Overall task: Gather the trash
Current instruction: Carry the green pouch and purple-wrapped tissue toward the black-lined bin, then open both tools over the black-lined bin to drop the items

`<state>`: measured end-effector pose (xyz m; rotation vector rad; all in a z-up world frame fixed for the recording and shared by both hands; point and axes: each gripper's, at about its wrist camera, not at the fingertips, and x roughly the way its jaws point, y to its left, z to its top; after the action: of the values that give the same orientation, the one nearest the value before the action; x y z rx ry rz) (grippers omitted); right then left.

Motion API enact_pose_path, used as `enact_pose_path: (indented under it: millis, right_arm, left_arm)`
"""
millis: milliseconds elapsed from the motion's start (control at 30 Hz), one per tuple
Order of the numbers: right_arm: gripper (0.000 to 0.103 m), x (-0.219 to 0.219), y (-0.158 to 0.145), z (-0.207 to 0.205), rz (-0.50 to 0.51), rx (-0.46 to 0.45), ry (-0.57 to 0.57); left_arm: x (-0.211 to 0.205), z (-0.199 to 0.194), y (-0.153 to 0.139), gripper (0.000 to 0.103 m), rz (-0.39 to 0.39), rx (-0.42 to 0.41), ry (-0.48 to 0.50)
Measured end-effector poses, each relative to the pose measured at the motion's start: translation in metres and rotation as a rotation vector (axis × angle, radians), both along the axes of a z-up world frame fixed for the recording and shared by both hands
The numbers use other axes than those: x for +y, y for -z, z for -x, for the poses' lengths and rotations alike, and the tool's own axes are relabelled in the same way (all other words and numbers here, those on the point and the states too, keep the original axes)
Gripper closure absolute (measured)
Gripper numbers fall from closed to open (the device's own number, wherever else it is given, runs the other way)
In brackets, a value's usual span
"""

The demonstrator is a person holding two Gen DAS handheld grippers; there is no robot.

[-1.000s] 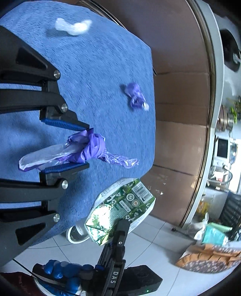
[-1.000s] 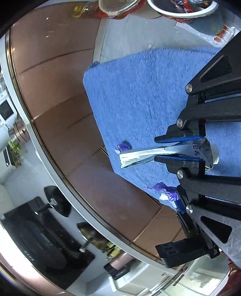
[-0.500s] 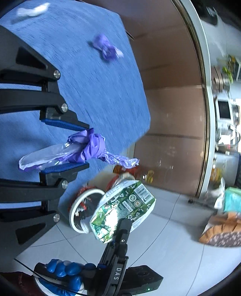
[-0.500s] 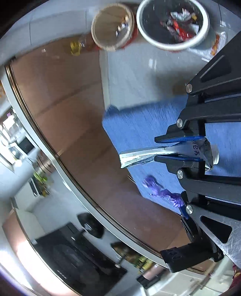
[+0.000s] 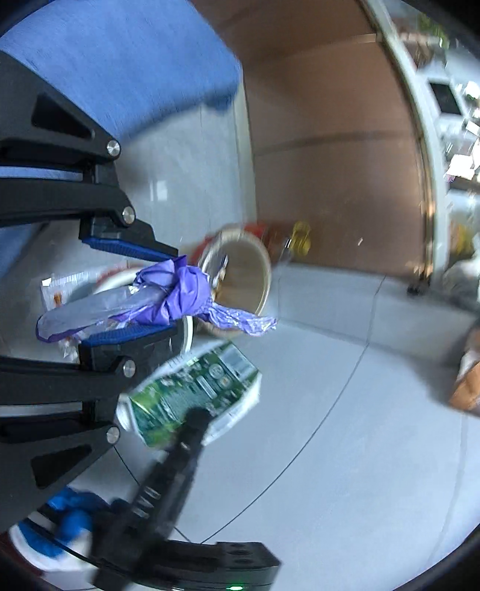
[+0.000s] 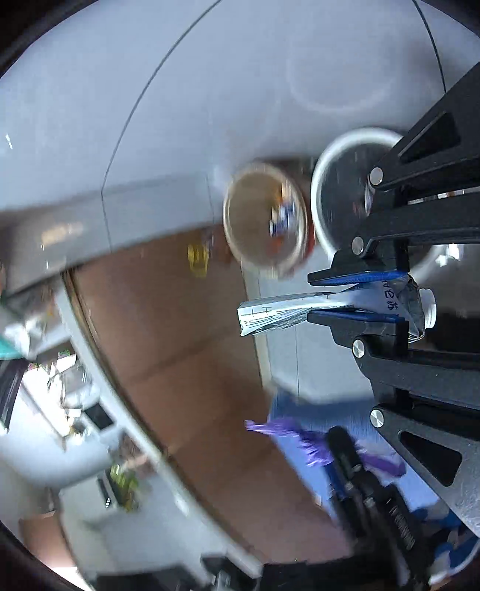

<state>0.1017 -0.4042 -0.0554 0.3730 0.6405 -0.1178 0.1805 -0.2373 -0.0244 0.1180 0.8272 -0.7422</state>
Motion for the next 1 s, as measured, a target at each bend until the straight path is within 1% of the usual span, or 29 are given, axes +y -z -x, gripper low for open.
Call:
enact_pose_path:
  millis: [133,233,267,333,400,467,500,533,667,733,800,933,967,1000]
  right_arm:
    - [0.090,-0.024,0.033,-0.011,0.027,0.087,0.087]
    - [0.089,-0.039,0.058,-0.017,0.005,0.143,0.137]
    - [0.088,-0.044,0.066,-0.020,0.000,0.159,0.152]
    - [0.079,-0.050,0.076,-0.020,0.015,0.184,0.179]
    - [0.076,-0.054,0.082,-0.019,0.018,0.197,0.198]
    - [0.070,-0.056,0.084,-0.016,0.029,0.205,0.210]
    - [0.065,-0.058,0.084,-0.012,0.040,0.208,0.217]
    - [0.061,-0.059,0.084,-0.009,0.046,0.210,0.222]
    - [0.058,-0.048,0.082,0.001,0.067,0.209,0.226]
    - [0.053,-0.044,0.082,0.001,0.069,0.203,0.217]
    - [0.049,-0.040,0.077,0.004,0.069,0.192,0.212]
    - [0.034,-0.025,0.060,0.012,0.088,0.158,0.210]
    - [0.032,-0.020,0.053,0.015,0.096,0.142,0.209]
    - [0.027,-0.017,0.049,0.015,0.102,0.134,0.209]
  left_arm:
    - [-0.054,-0.025,0.033,0.071,-0.026,0.098,0.074]
    - [-0.078,-0.036,0.053,0.070,-0.025,0.155,0.091]
    - [-0.083,-0.040,0.059,0.069,-0.023,0.176,0.093]
    - [-0.090,-0.047,0.070,0.067,-0.019,0.213,0.085]
    - [-0.092,-0.051,0.076,0.058,-0.005,0.238,0.073]
    - [-0.092,-0.053,0.078,0.054,0.010,0.254,0.064]
    - [-0.091,-0.054,0.078,0.054,0.016,0.259,0.063]
    - [-0.093,-0.054,0.078,0.054,0.016,0.261,0.063]
    - [-0.088,-0.048,0.073,0.054,0.015,0.256,0.067]
    - [-0.080,-0.044,0.066,0.054,0.021,0.238,0.064]
    - [-0.069,-0.037,0.056,0.054,0.032,0.207,0.053]
    - [-0.035,-0.022,0.030,0.054,0.047,0.132,0.006]
    - [-0.024,-0.015,0.022,0.054,0.055,0.108,-0.014]
    - [-0.013,-0.009,0.015,0.054,0.064,0.086,-0.032]
